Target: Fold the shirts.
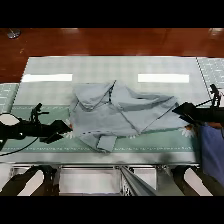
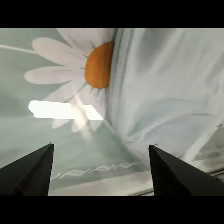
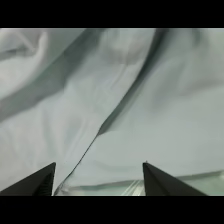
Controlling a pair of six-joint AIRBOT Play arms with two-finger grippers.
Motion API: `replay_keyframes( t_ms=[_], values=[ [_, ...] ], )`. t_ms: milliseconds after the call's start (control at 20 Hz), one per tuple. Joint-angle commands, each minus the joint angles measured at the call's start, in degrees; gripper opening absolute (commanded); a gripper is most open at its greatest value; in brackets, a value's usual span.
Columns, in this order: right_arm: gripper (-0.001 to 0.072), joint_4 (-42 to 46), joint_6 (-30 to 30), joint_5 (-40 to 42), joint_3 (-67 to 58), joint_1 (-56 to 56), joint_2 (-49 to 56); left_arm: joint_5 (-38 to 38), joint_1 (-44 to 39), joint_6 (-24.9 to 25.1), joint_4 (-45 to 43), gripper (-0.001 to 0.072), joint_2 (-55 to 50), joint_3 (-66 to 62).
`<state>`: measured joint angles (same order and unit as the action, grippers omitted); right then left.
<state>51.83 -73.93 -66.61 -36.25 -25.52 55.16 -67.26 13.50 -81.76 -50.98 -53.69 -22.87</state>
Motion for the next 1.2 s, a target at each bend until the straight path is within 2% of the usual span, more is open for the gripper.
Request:
replay_keyframes(
  t_ms=[0, 400, 450, 500, 550, 650, 750, 800, 900, 1000, 1150],
  values=[
    [0.0618, -2.9, 1.1, 0.7, 2.8, 2.4, -1.3, 5.6, -2.0, 4.9, 13.2, 0.0701, 1.1, 6.4],
    [0.0618, -5.4, 0.2, 0.7, 2.8, 2.8, -1.3, 20.0, -16.7, 7.8, 20.2, 0.0695, -1.6, 7.8],
    [0.0618, -5.4, 0.2, 0.7, 2.8, 2.8, -1.3, 21.1, -18.3, 7.8, 20.2, 0.0558, -2.3, 7.6],
    [0.0618, -5.3, 0.2, 0.7, 2.8, 2.8, -1.3, 21.4, -18.5, 8.2, 20.2, 0.0094, -2.8, 7.4],
    [0.0618, -4.8, 0.1, 0.9, 2.8, 2.5, -1.3, 21.2, -17.9, 10.0, 20.1, 0.0025, -2.8, 6.8],
    [0.0618, -4.3, -0.6, 0.8, 2.7, 0.1, -1.3, 18.4, -13.3, 13.7, 18.9, 0.0025, -2.6, 3.8],
    [0.0618, -2.2, -1.4, -0.1, 2.8, -3.8, -1.3, 14.8, -5.9, 13.7, 16.1, 0.0025, -2.6, 0.0],
    [0.0618, 0.3, -2.3, -1.0, 2.8, -5.8, -1.3, 12.7, -2.1, 13.7, 15.0, 0.0025, -2.6, -1.7],
    [0.0618, 8.1, -5.1, -3.7, 2.8, -8.4, -1.3, 6.6, 4.1, 17.5, 14.5, 0.0025, -2.6, -4.7],
    [0.0618, 10.7, -5.2, -5.6, 3.3, -8.5, -1.3, 3.1, 6.2, 19.7, 14.5, 0.0025, -2.7, -5.3],
    [0.0618, 9.9, -5.1, -9.3, 6.3, -8.5, -1.3, 3.4, 5.0, 19.8, 14.3, 0.0025, -2.7, -4.7]
  ],
)
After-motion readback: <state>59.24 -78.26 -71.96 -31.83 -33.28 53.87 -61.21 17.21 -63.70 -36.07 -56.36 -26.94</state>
